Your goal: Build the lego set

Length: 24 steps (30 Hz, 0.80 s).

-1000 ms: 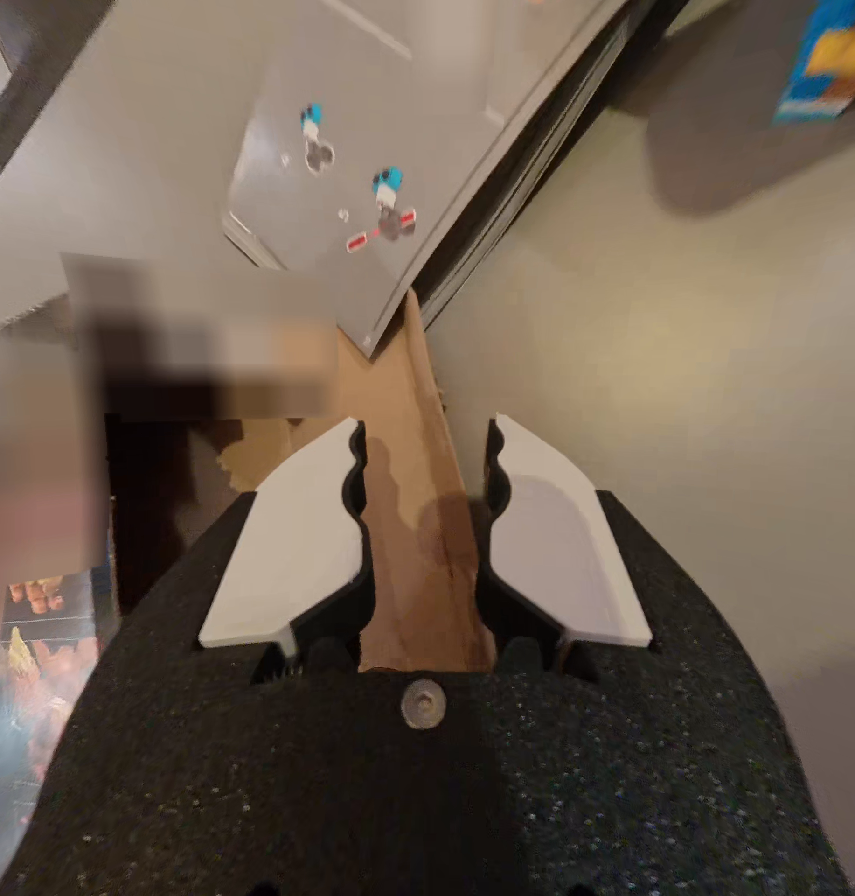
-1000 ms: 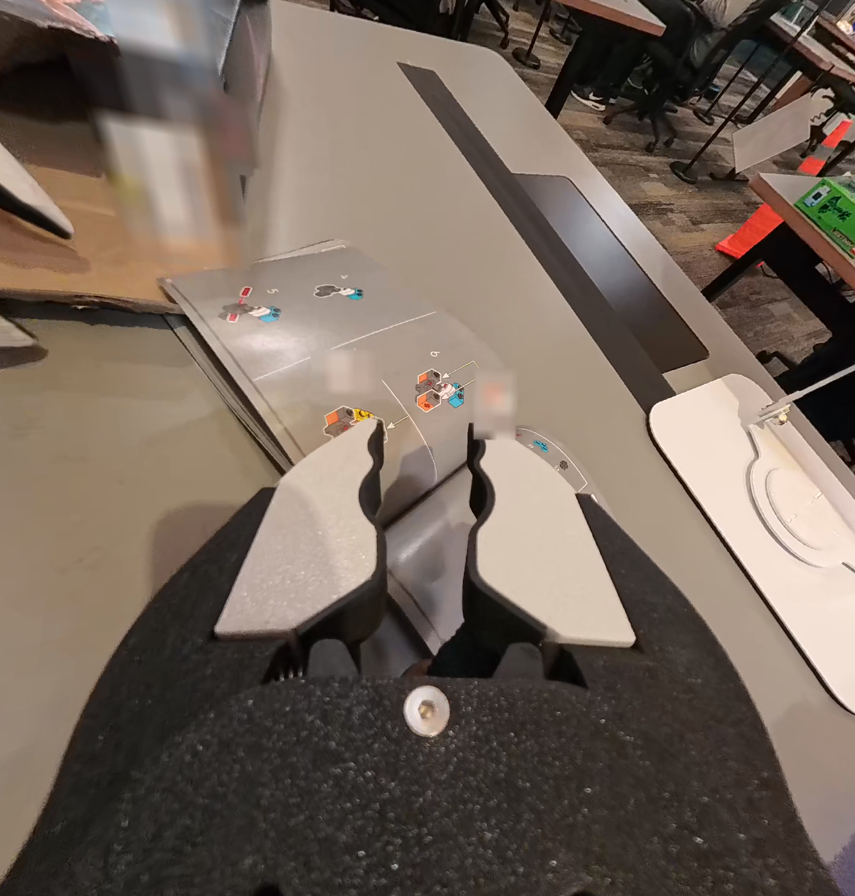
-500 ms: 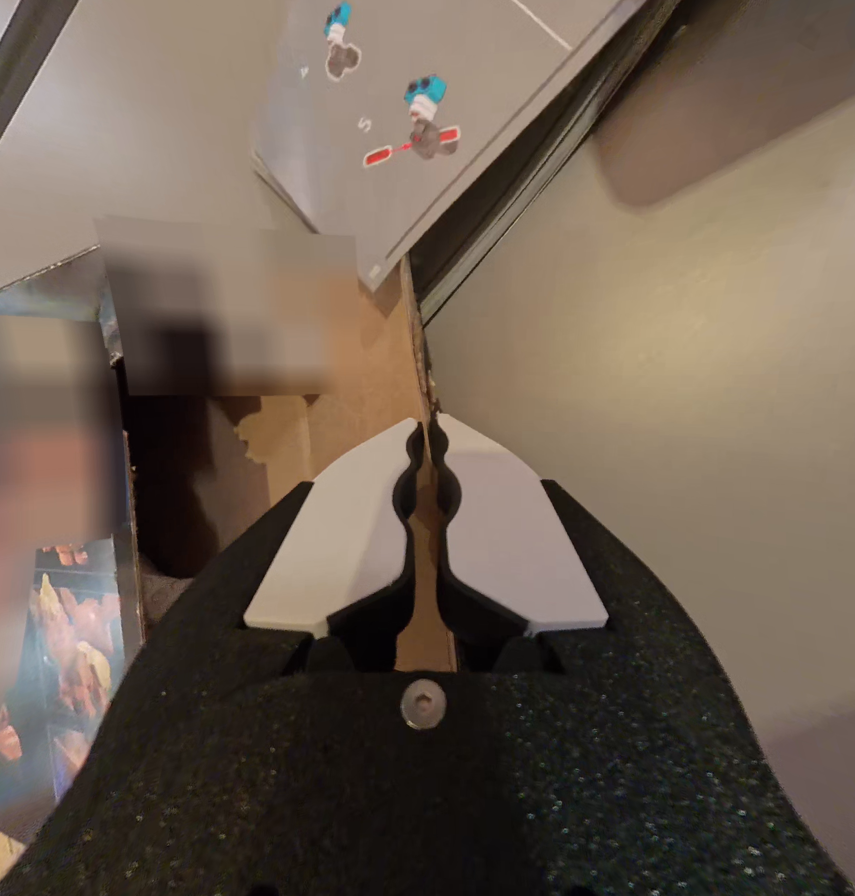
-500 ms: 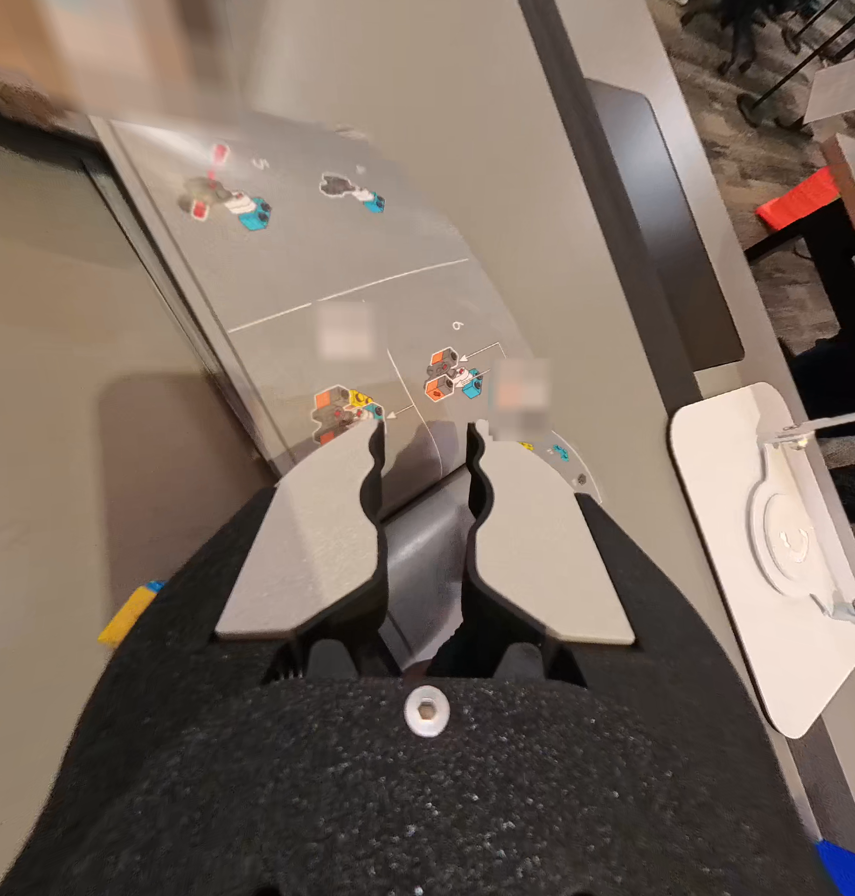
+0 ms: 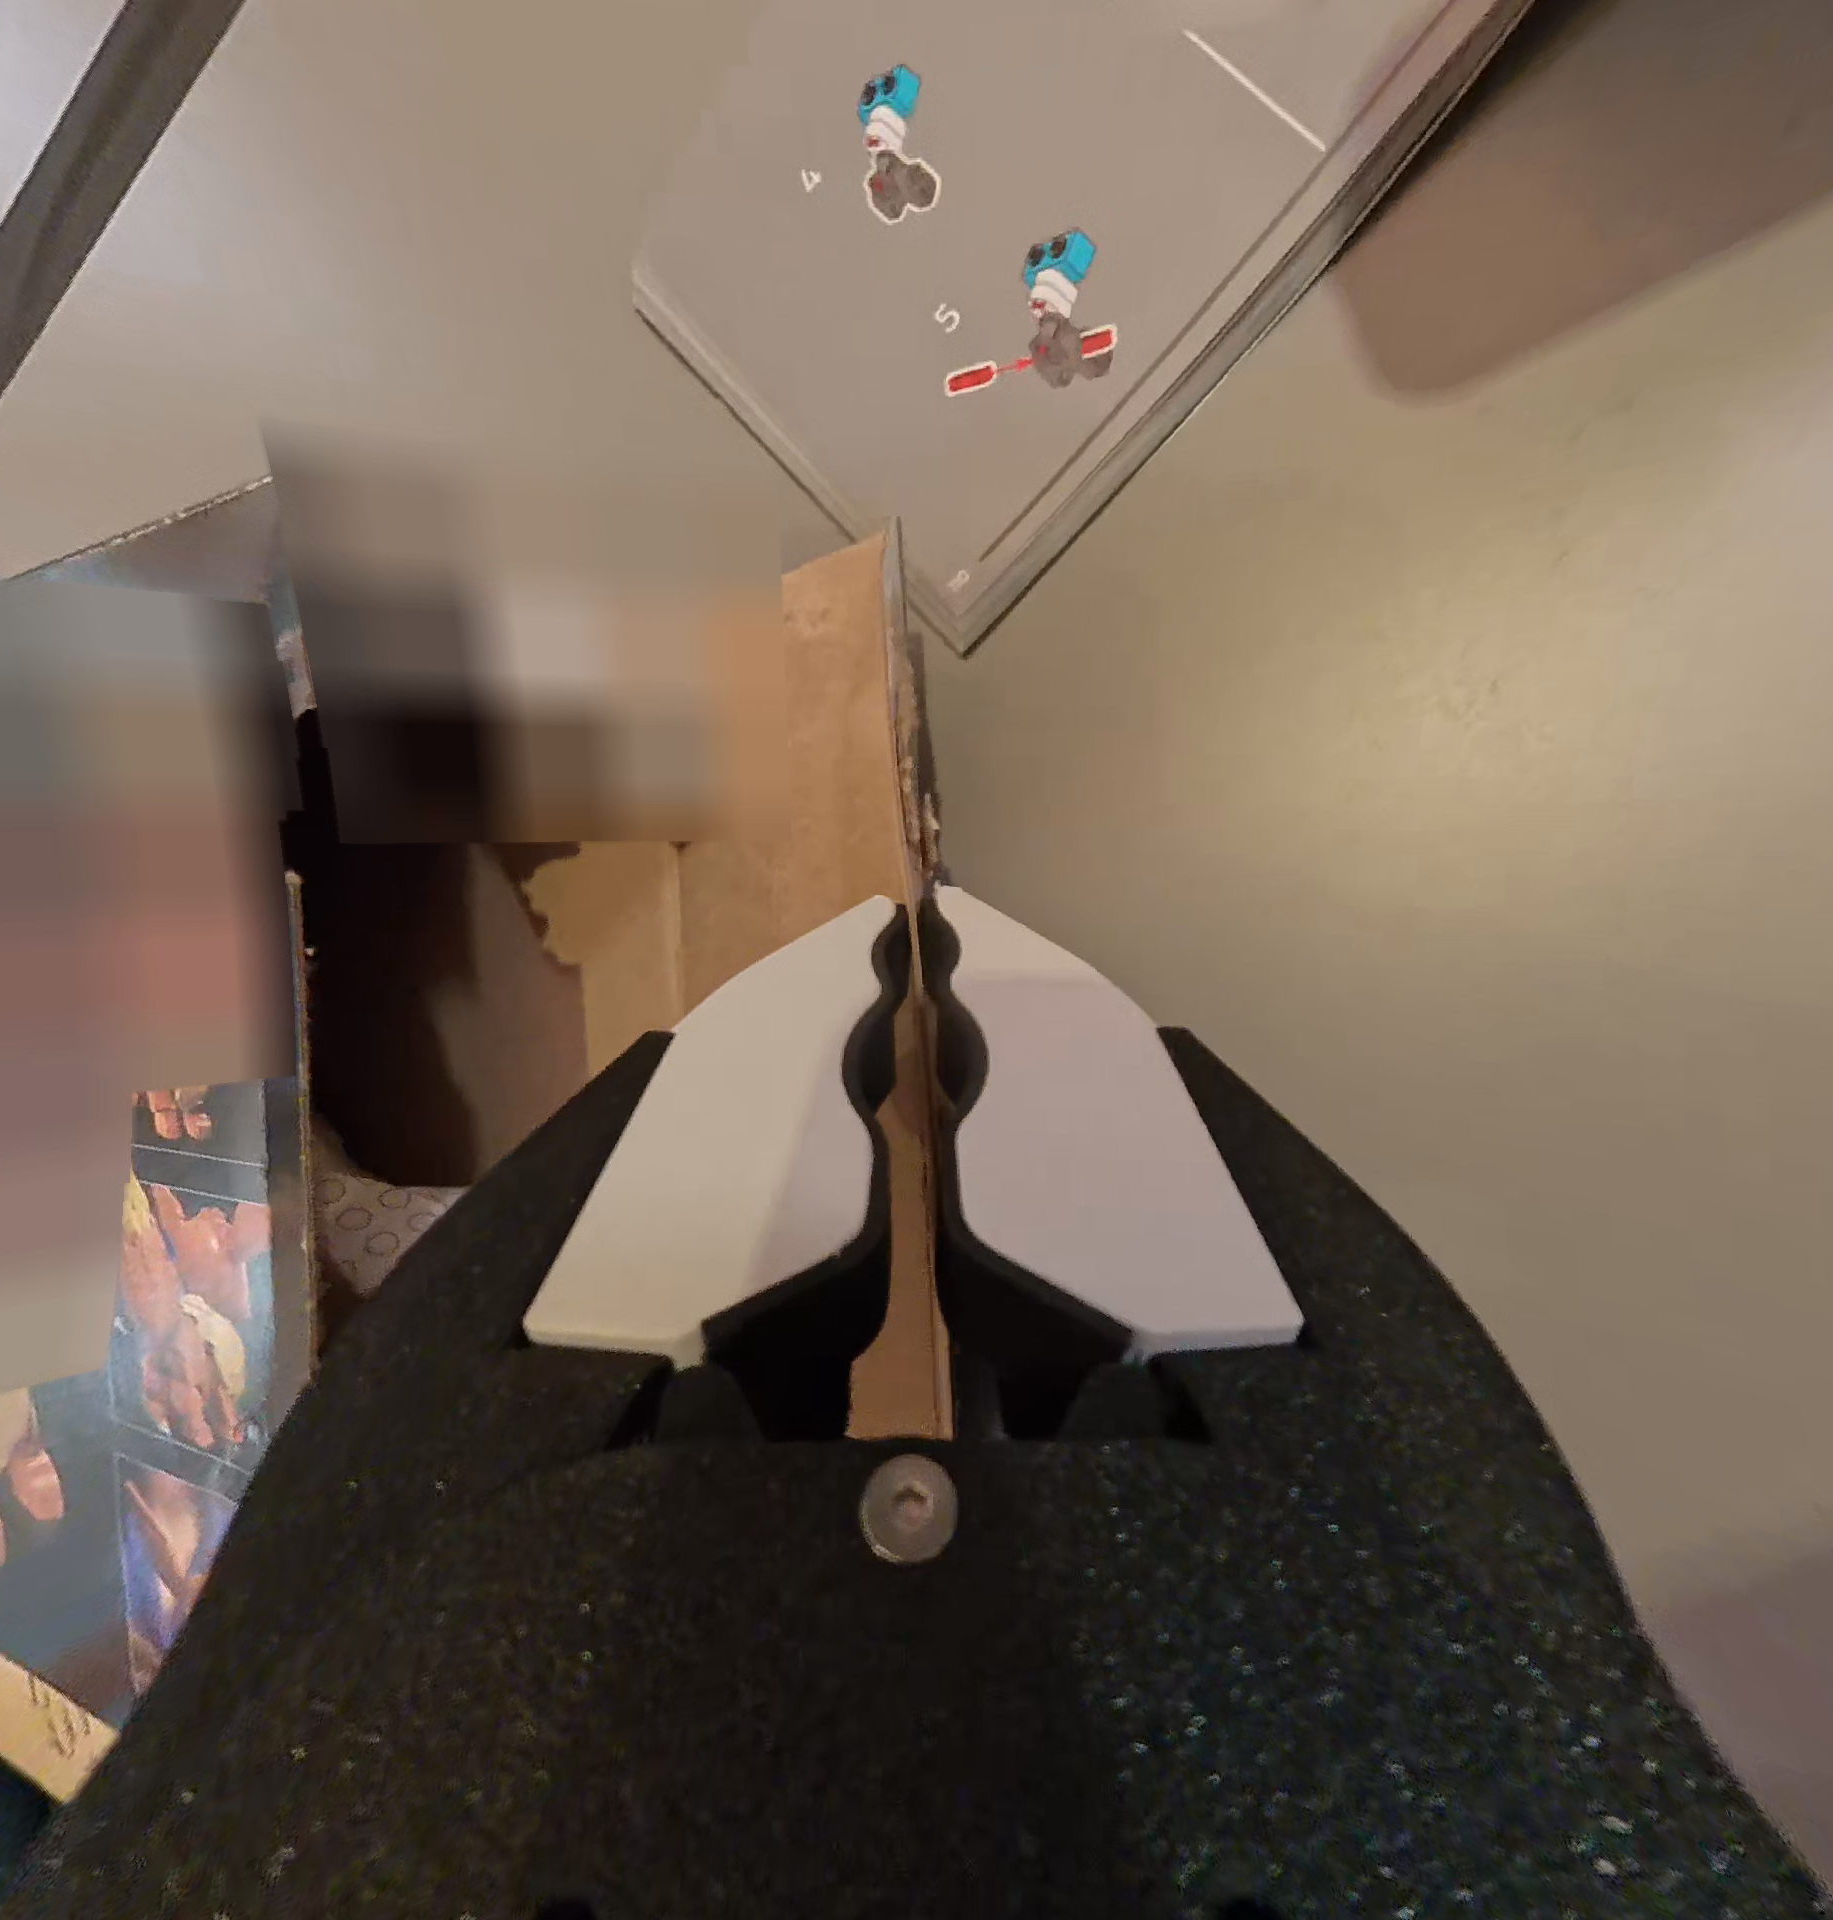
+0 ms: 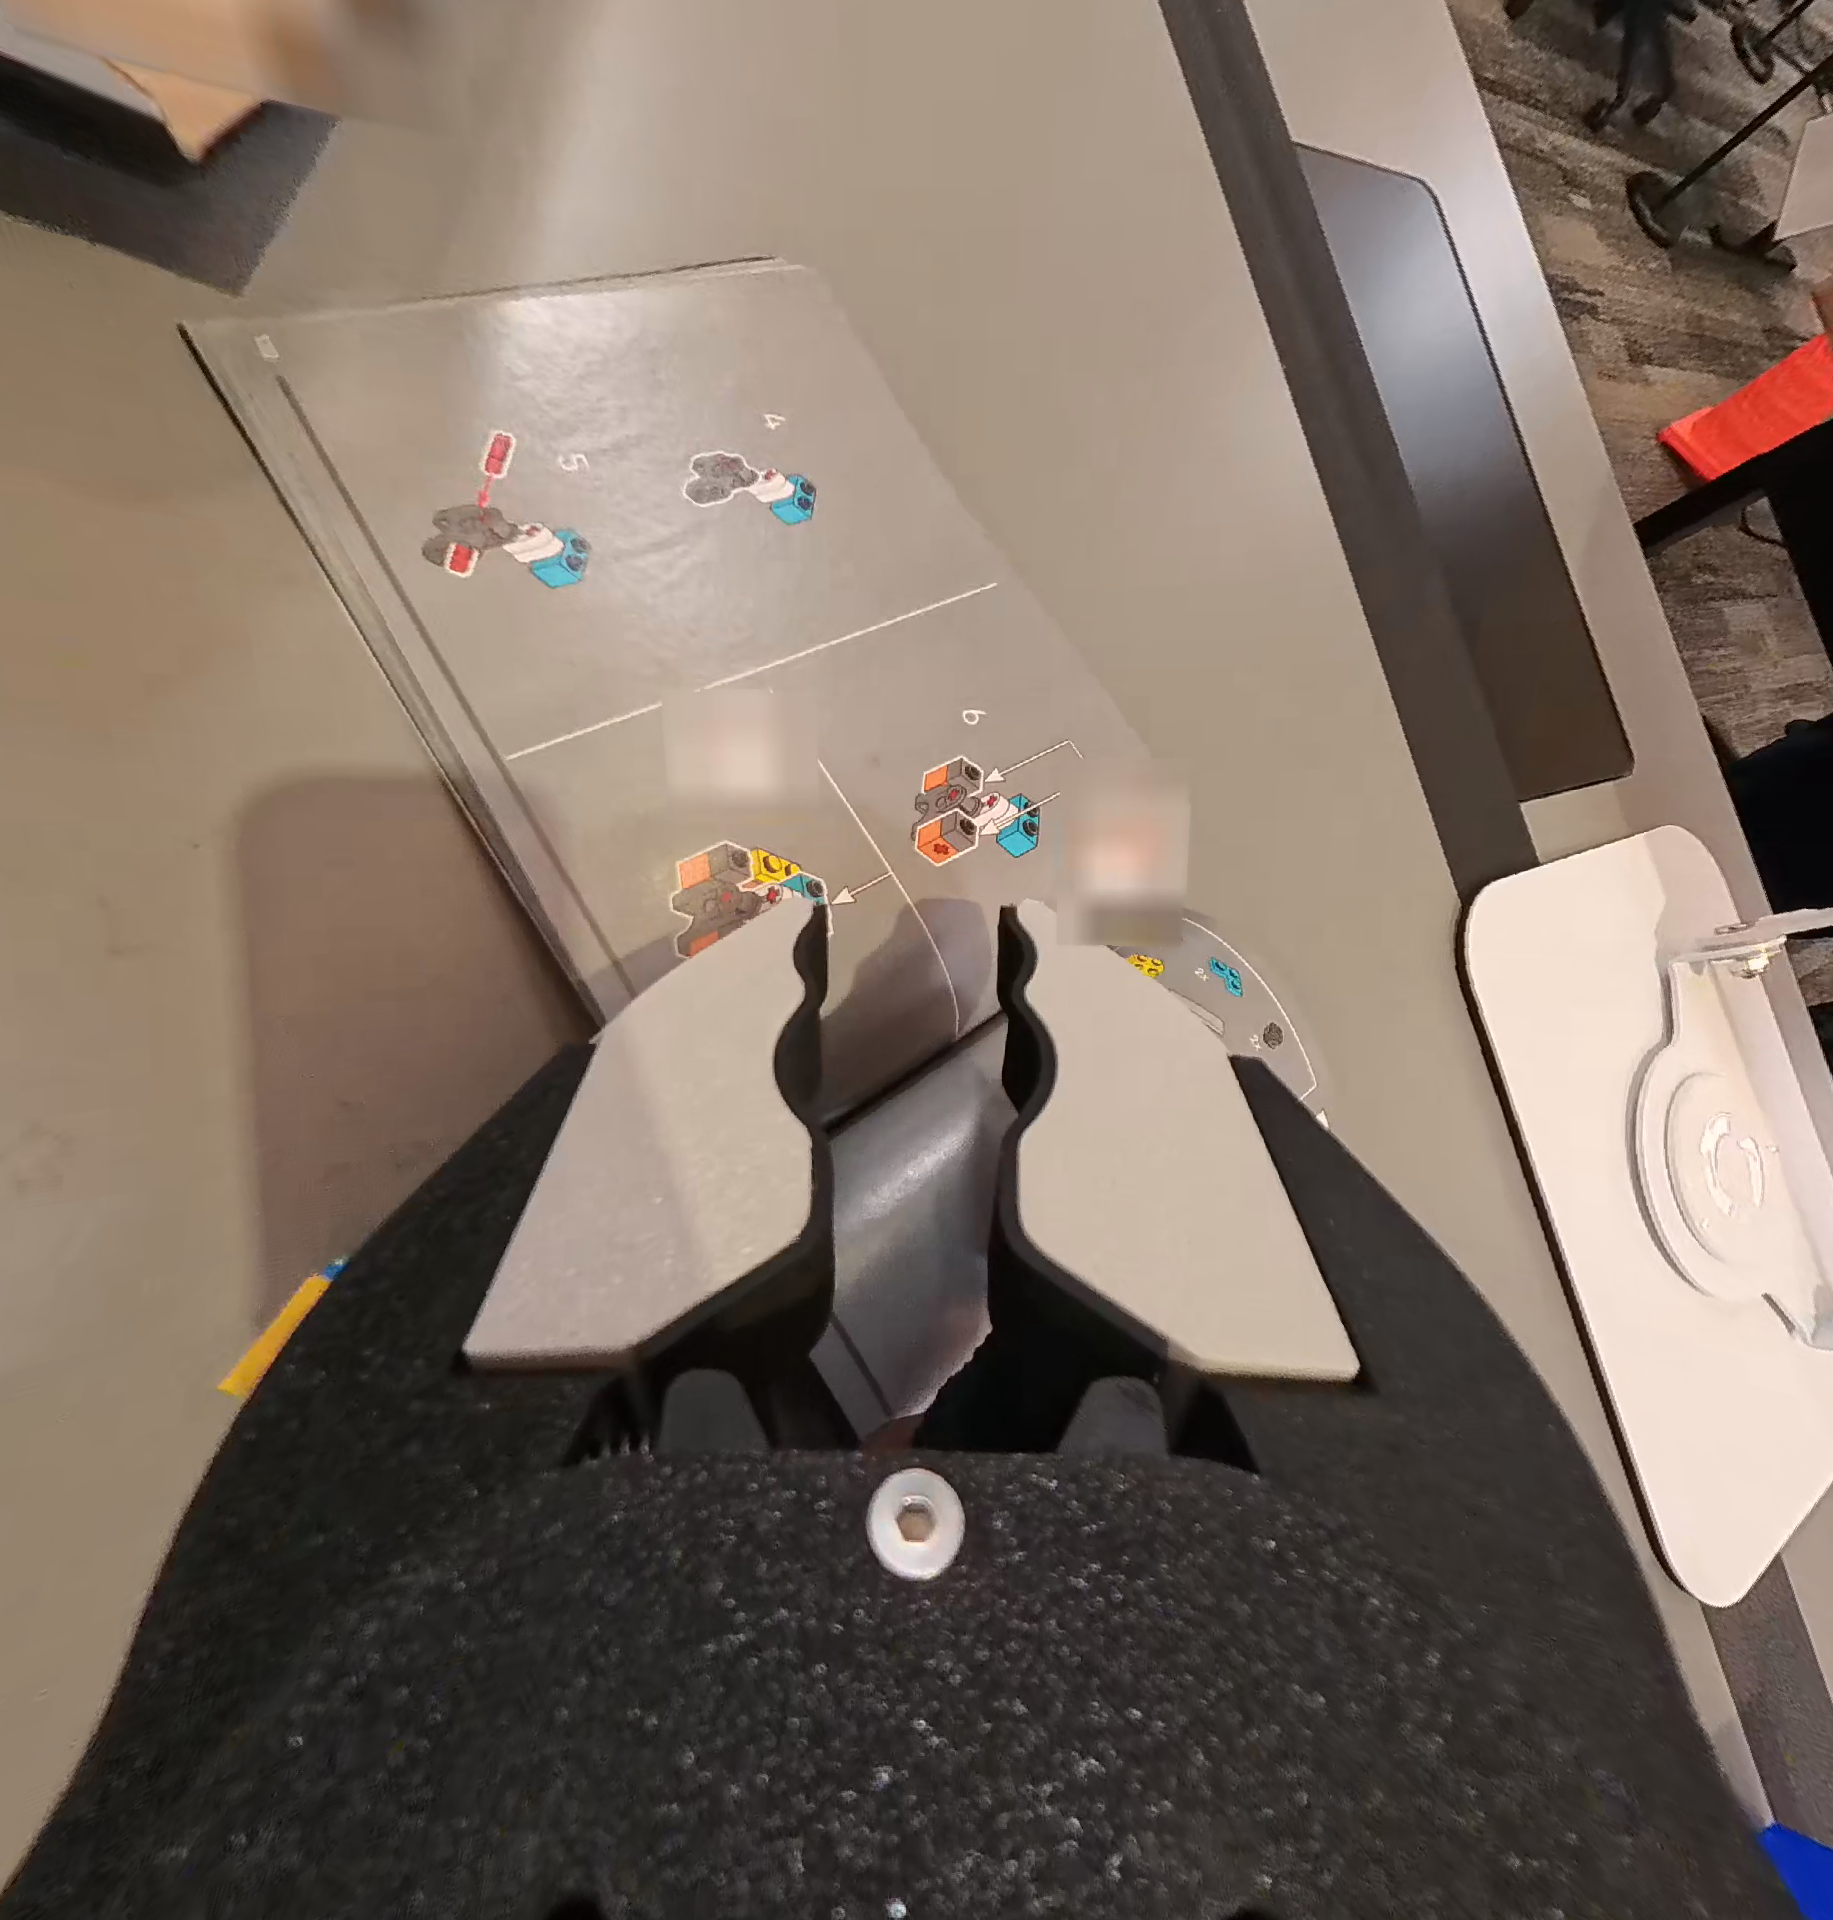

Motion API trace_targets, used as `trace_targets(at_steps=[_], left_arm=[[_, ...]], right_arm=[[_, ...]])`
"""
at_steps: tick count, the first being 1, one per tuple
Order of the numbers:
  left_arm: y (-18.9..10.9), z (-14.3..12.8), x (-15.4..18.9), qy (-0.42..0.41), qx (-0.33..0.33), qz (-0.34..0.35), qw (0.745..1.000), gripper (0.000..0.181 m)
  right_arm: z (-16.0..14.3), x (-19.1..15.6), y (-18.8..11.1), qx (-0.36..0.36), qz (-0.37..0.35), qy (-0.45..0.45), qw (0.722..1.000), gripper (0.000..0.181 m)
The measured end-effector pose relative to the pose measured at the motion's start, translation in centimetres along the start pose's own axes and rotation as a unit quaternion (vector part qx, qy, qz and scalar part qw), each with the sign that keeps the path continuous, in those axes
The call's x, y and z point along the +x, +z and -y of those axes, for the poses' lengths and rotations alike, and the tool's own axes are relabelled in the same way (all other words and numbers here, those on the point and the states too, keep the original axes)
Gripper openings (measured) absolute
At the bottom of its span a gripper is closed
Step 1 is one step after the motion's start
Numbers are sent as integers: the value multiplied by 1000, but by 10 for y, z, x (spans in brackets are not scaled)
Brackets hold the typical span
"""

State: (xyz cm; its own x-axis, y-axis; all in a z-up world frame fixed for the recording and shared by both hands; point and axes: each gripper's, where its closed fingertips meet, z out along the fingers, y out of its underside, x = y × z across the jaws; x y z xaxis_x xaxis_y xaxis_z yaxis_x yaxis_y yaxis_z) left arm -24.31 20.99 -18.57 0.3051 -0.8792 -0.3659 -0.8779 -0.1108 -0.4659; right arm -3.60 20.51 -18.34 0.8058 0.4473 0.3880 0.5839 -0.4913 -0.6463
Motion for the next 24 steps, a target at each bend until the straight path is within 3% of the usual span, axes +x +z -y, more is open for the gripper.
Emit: trace_targets(at_steps=[24], left_arm=[[13,7,9,7,6,-24,1000,2]], right_arm=[[0,1,1,-1,-1,1,1000,31]])
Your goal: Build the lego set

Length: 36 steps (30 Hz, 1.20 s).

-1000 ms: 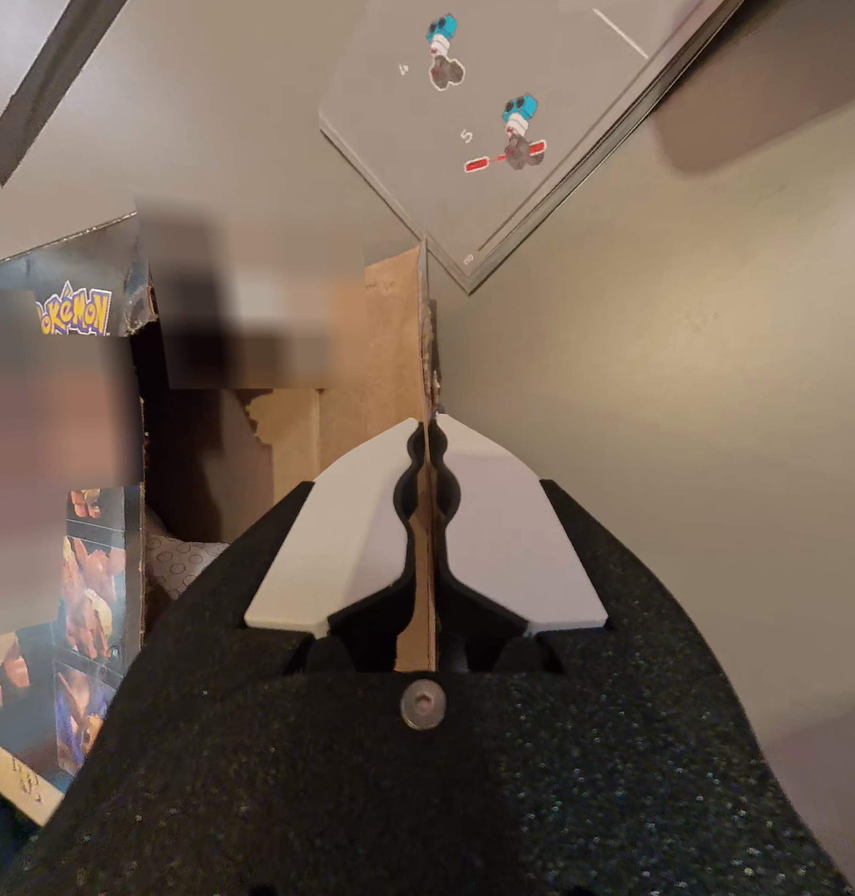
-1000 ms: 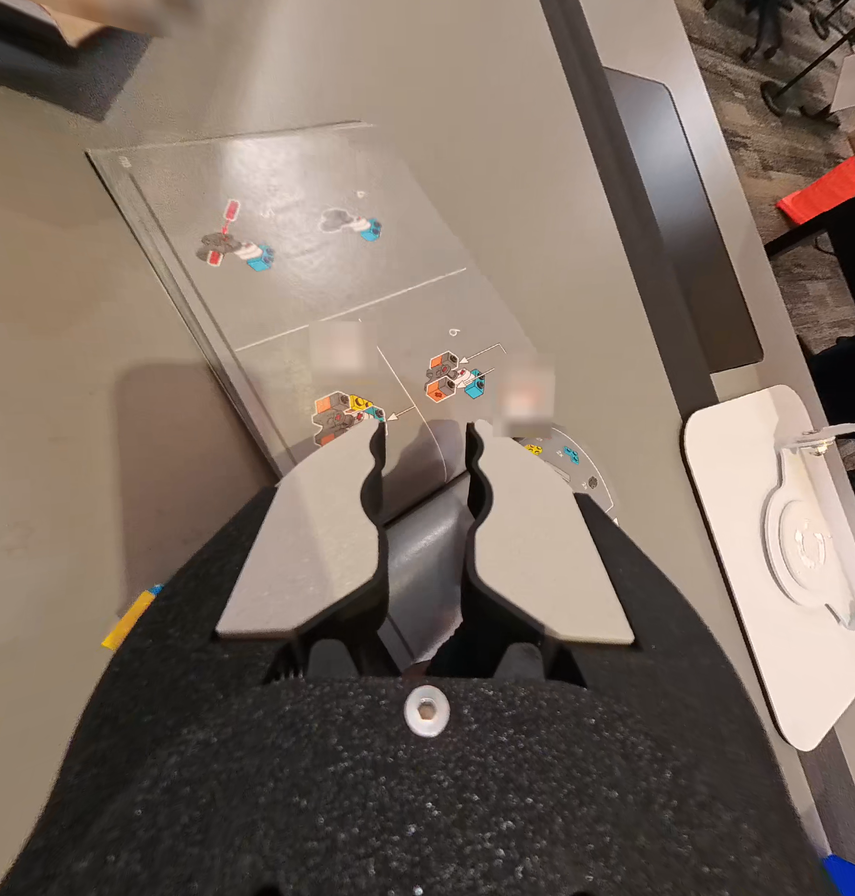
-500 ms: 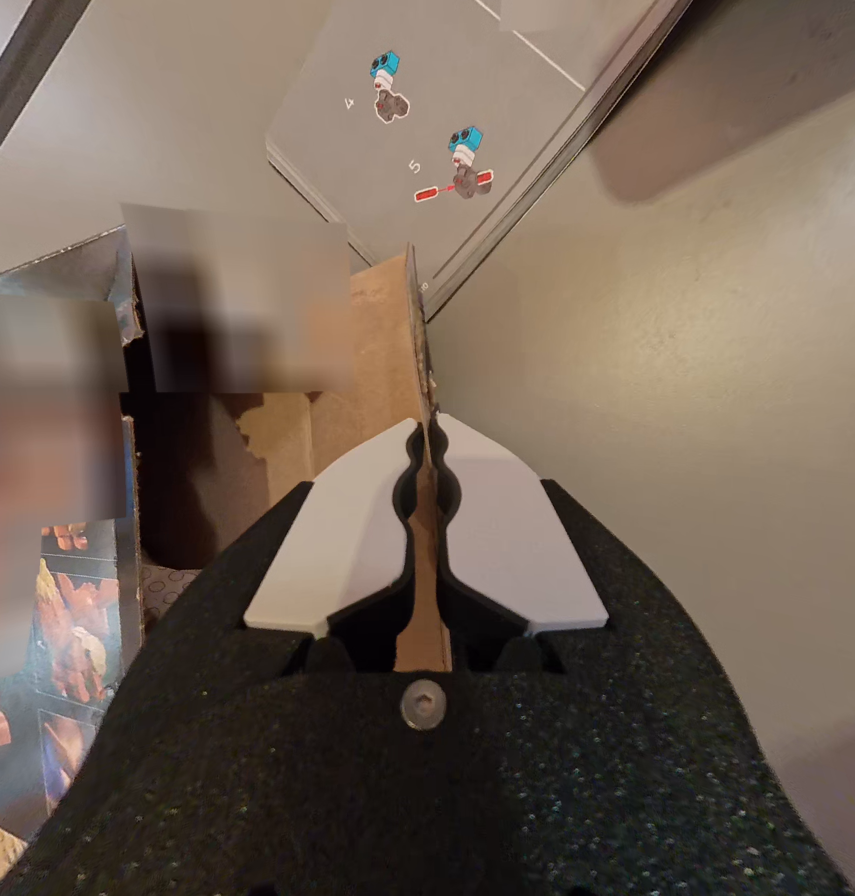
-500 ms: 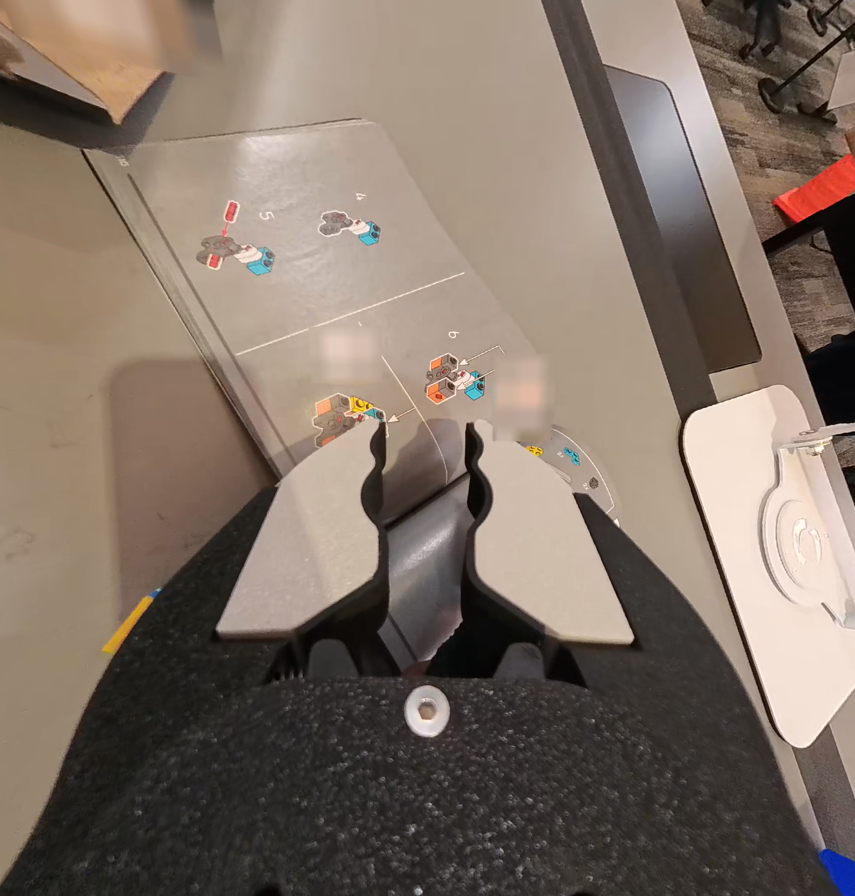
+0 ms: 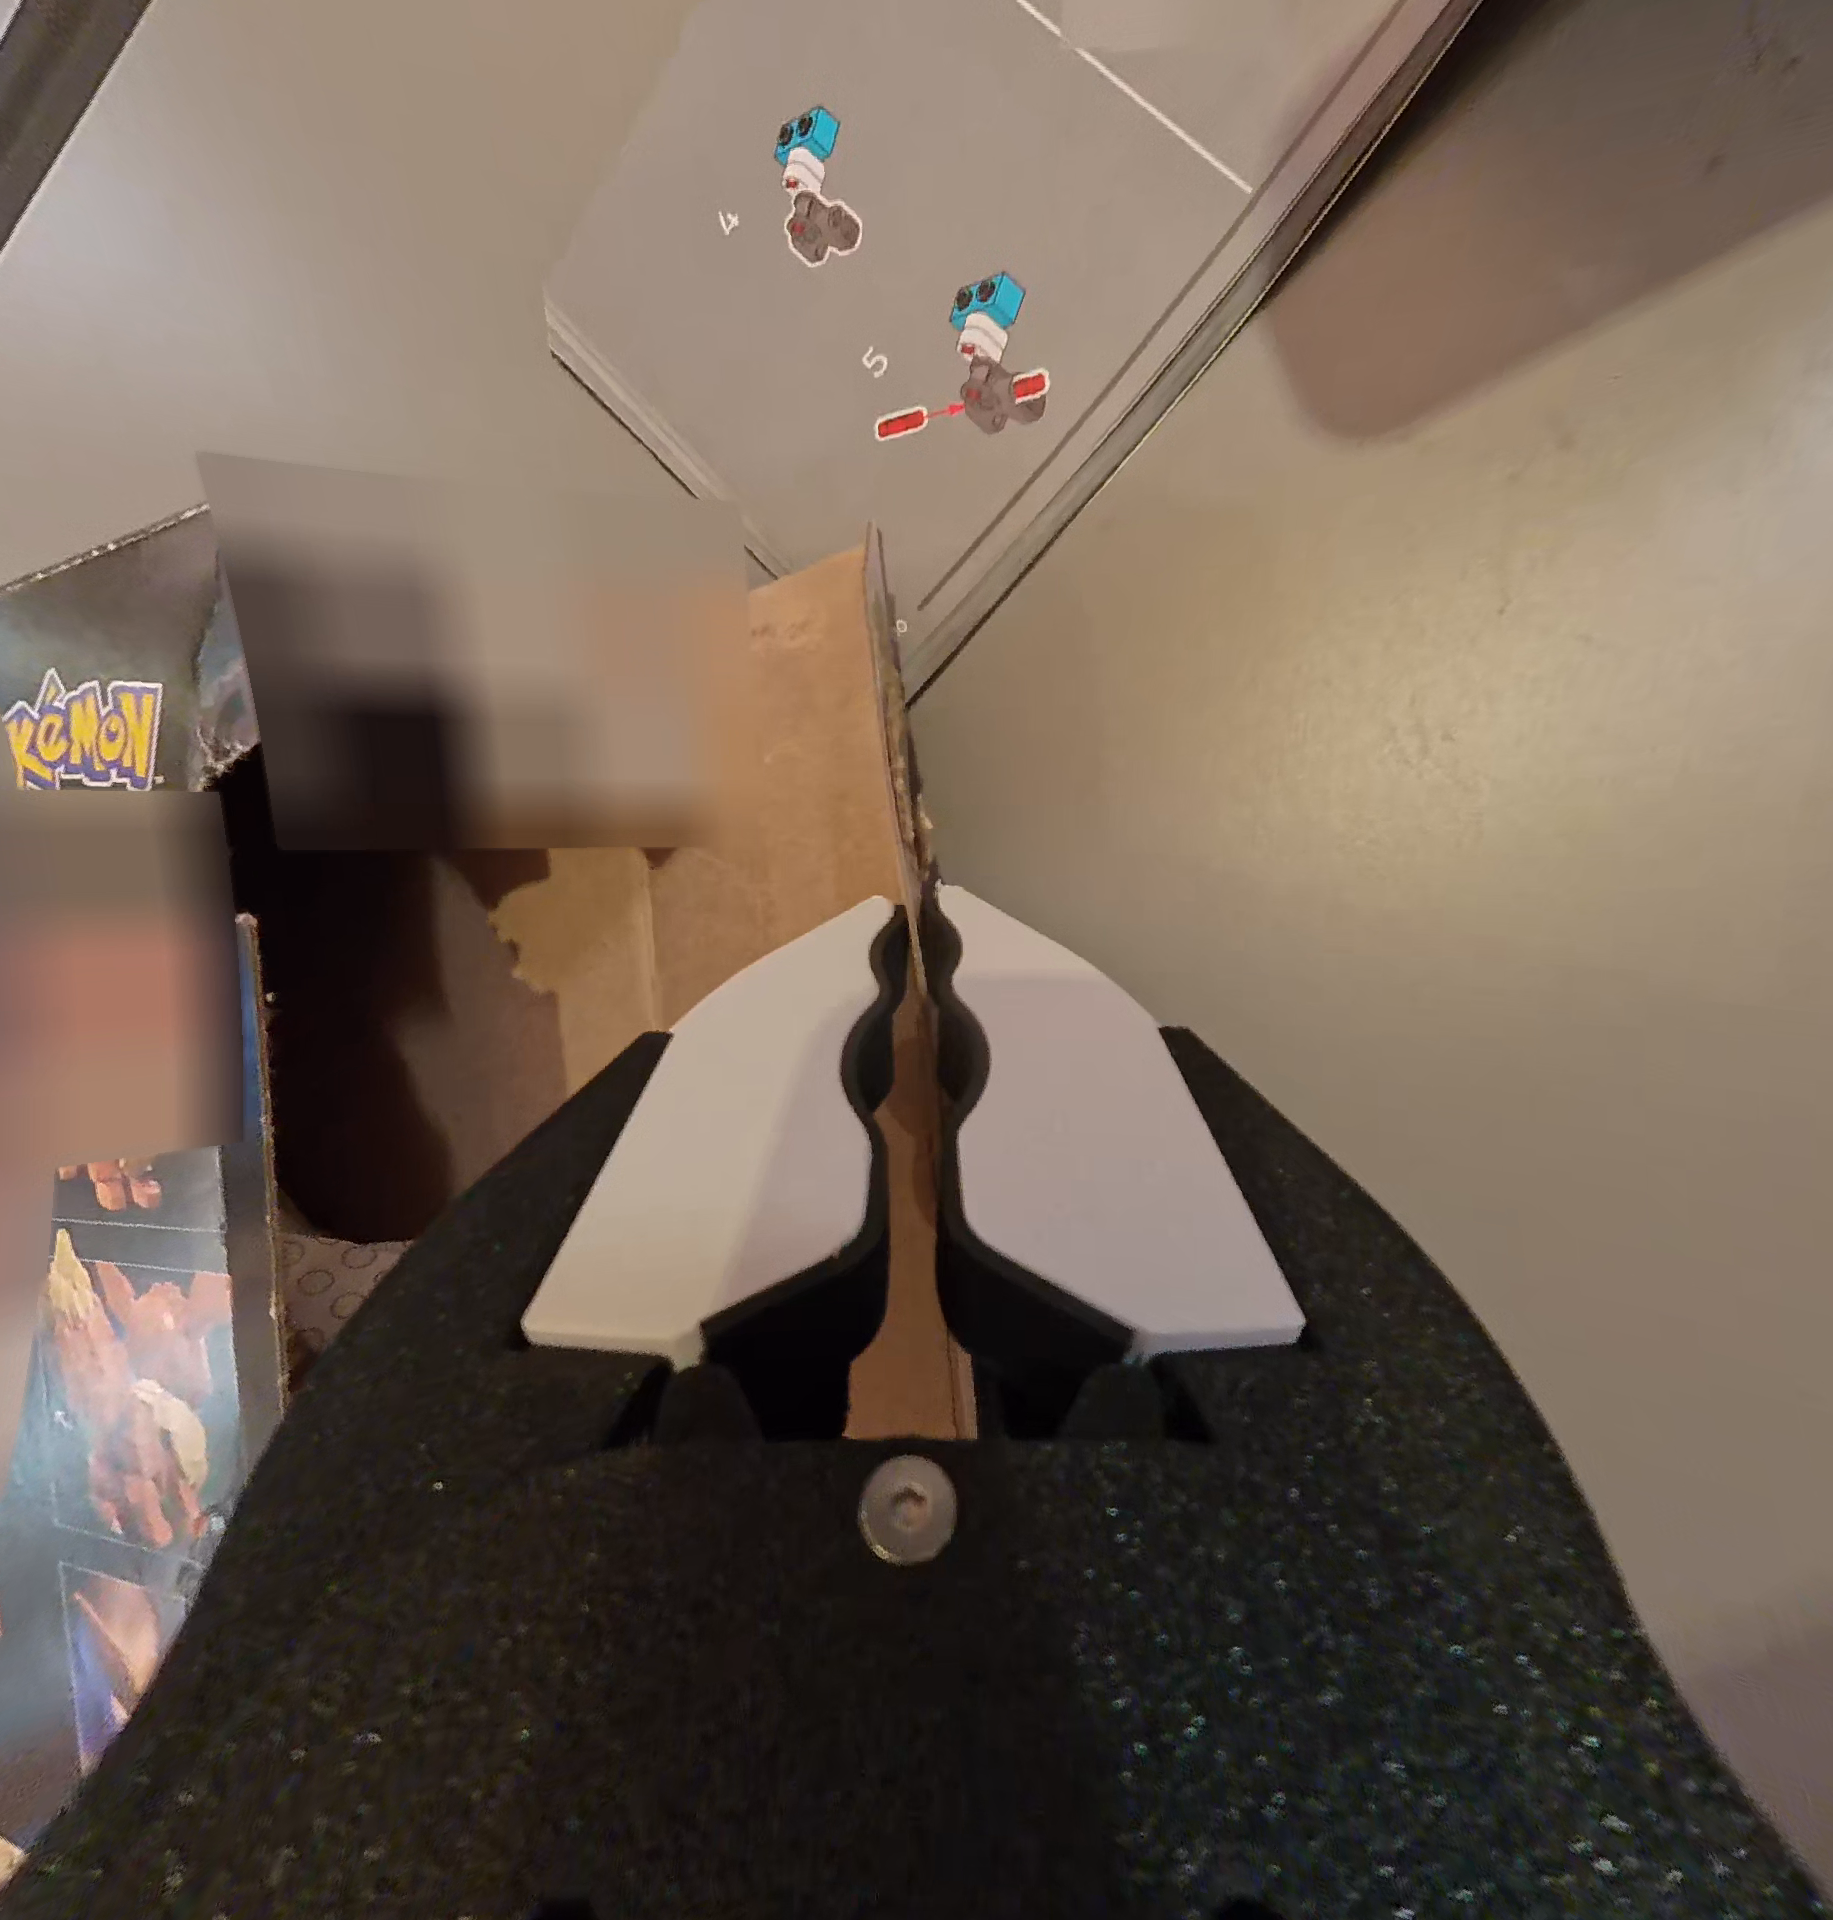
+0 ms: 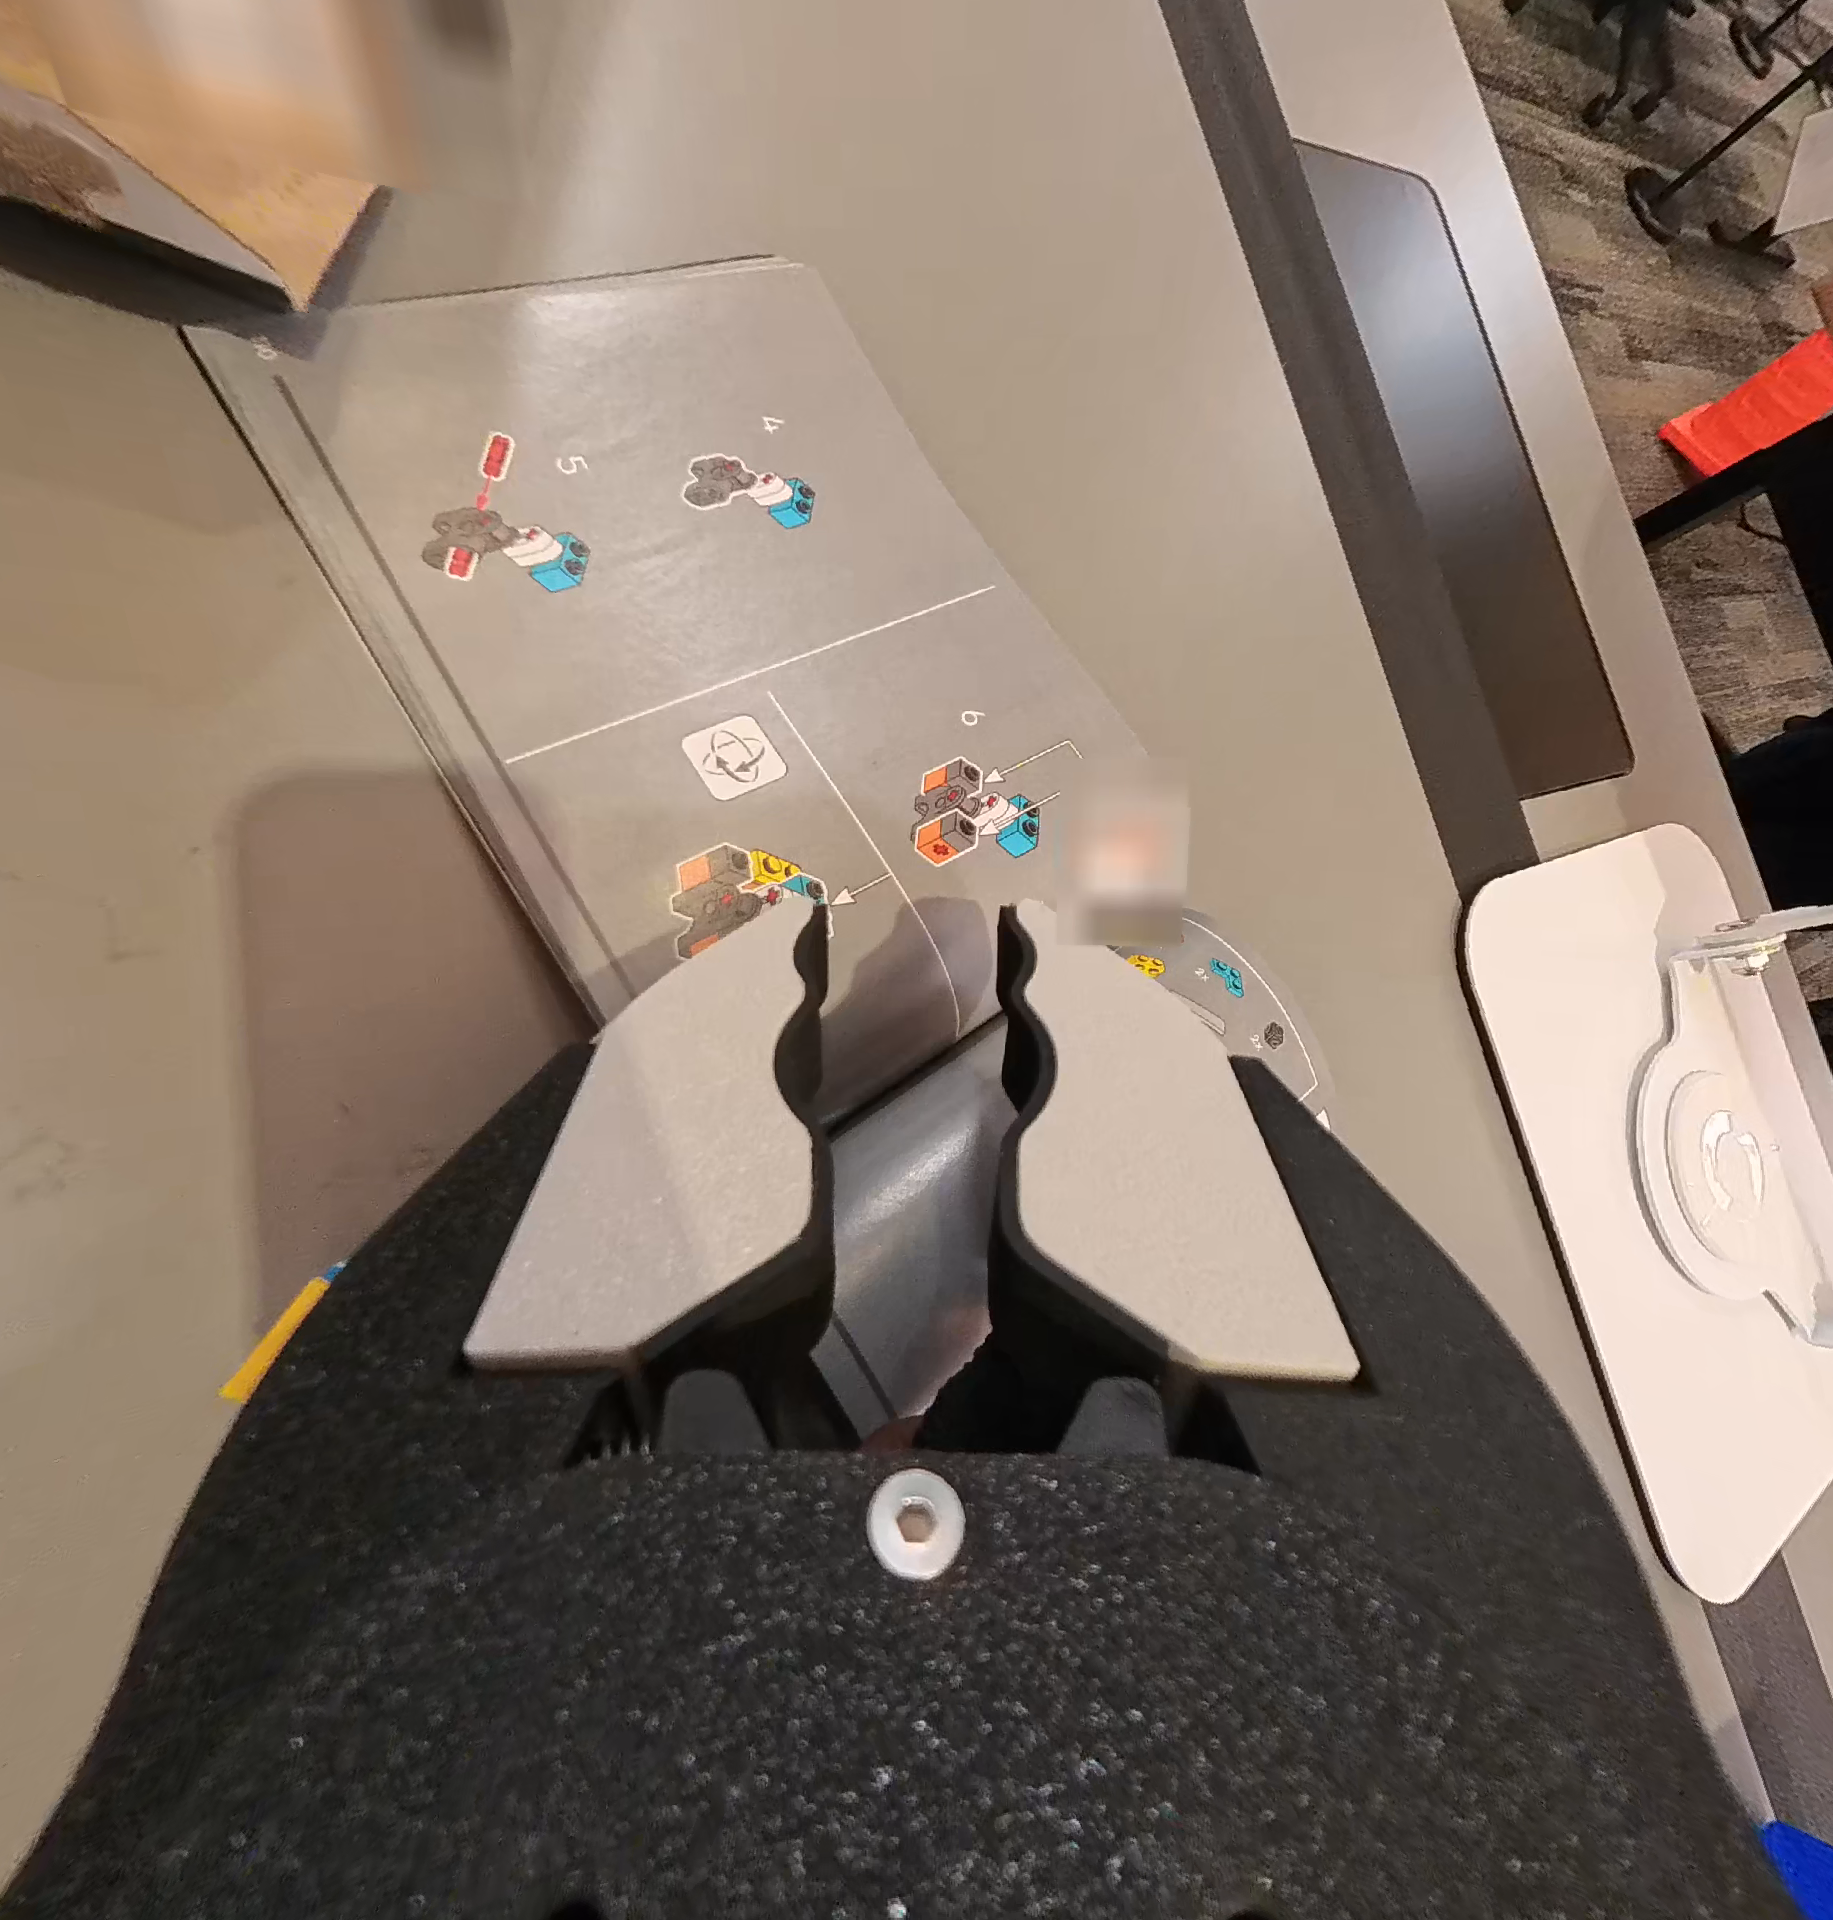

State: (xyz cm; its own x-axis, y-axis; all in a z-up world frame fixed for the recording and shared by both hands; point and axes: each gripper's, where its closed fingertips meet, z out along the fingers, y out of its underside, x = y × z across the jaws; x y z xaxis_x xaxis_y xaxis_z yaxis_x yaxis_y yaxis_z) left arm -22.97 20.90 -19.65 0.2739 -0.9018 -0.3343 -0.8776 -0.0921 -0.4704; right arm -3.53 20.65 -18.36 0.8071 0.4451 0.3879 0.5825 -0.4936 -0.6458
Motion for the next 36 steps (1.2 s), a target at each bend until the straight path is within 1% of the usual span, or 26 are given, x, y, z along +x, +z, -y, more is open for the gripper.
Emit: trace_targets(at_steps=[4,7,11,13,15,18,20,23,25,27,30,33,36], left_arm=[[3,0,2,2,0,-5,1000,4],[3,1,5,-1,9,-17,1000,8],[-4,8,5,-8,37,-13,999,28],[-14,16,8,-9,67,-13,998,35],[-27,29,18,-10,113,-34,993,38],[-46,49,43,9,190,-83,978,40],[-55,60,68,28,227,-129,965,41],[-58,72,112,49,260,-211,941,41],[-55,77,138,54,261,-256,929,42],[-48,83,159,62,255,-285,922,42],[-38,95,178,63,247,-310,916,42],[-32,107,190,71,242,-323,912,40],[-23,115,198,86,229,-327,913,40]], right_arm=[[0,1,-1,0,-1,-1,1000,31],[-1,3,-5,0,-6,-1,1000,32],[0,9,-25,15,-19,9,1000,32],[-1,11,-42,28,-21,25,999,32],[-4,11,-62,43,-20,45,998,32],[-8,6,-94,69,-18,68,995,31],[-14,0,-114,81,-20,77,994,30],[-28,-9,-139,90,-33,83,992,29],[-41,-15,-152,90,-36,84,992,29],[-59,-20,-162,82,-39,91,992,28],[-87,-25,-176,74,-39,109,991,27],[-115,-28,-189,69,-34,122,990,27],[-130,-40,-200,89,-9,130,987,26]])
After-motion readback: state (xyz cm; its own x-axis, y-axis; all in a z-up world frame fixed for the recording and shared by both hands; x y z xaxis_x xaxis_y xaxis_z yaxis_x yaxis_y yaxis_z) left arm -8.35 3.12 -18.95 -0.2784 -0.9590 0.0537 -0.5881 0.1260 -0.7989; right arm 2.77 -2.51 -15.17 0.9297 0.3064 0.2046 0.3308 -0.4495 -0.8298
